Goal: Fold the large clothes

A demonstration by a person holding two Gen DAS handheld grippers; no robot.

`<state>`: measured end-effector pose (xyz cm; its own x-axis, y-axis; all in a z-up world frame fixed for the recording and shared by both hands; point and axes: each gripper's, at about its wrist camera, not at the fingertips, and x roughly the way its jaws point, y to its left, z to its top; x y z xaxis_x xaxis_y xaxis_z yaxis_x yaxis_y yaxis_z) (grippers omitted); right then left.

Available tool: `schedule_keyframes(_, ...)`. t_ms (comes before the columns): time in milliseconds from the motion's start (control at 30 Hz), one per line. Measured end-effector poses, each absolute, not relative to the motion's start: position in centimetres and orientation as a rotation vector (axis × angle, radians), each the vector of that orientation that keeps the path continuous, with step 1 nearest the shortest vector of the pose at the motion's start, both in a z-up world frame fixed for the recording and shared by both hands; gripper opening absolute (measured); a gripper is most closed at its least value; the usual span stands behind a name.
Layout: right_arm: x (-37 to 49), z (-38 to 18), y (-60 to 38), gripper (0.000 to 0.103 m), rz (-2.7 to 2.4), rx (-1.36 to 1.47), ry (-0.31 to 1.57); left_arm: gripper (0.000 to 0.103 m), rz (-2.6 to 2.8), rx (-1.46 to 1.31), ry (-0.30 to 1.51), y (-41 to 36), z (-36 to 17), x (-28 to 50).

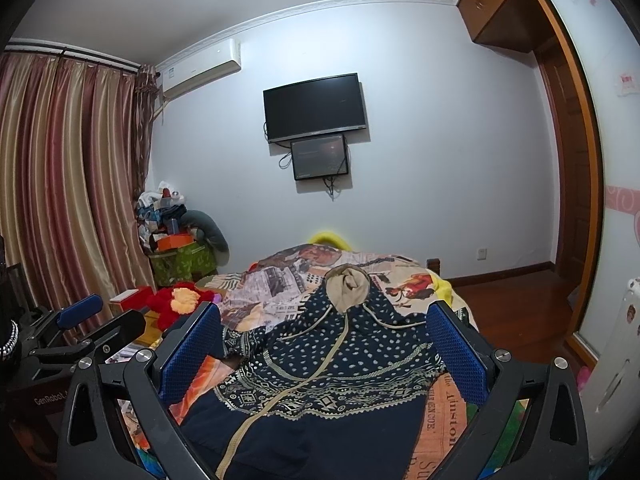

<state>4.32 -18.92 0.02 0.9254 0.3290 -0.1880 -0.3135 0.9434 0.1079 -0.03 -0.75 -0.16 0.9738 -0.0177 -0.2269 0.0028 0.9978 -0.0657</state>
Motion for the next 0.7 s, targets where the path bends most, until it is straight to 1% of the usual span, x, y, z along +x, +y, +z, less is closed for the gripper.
schedule_keyframes(700,4.37,0.15,-19.15,0.103,0.329,0.081,0.207,0.103,-0.012,-0.064,0.228,-0.79,-0.09,0.01)
